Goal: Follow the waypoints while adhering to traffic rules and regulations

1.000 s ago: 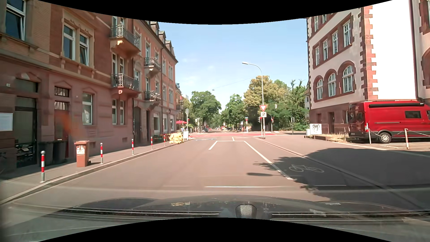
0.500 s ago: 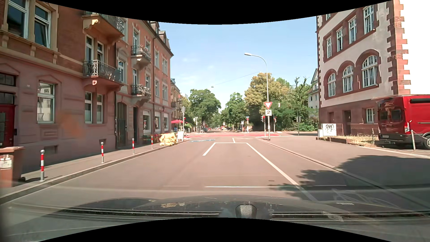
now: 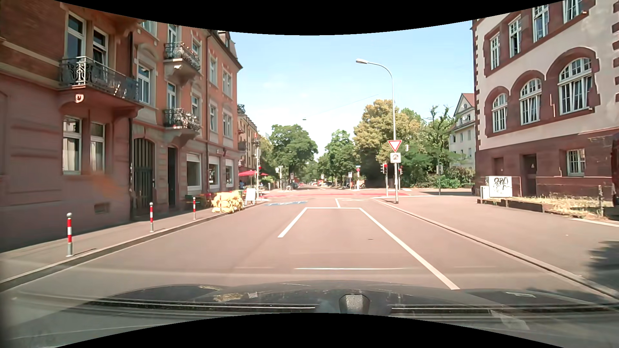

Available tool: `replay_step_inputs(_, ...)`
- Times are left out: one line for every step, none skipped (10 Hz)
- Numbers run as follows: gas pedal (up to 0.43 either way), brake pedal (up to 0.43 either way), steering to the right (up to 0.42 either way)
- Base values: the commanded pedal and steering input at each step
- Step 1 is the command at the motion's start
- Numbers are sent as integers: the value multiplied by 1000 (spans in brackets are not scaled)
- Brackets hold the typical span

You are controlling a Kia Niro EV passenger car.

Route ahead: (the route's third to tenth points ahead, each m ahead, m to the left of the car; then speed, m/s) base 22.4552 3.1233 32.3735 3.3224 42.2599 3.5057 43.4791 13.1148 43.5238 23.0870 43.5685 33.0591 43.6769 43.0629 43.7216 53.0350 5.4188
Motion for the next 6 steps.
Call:
replay_step_inputs(0,152,-2)
replay_step_inputs(0,152,-2)
replay_step_inputs(0,152,-3)
replay_step_inputs(0,159,-3)
replay_step_inputs(0,165,-3)
replay_step_inputs(0,165,-3)
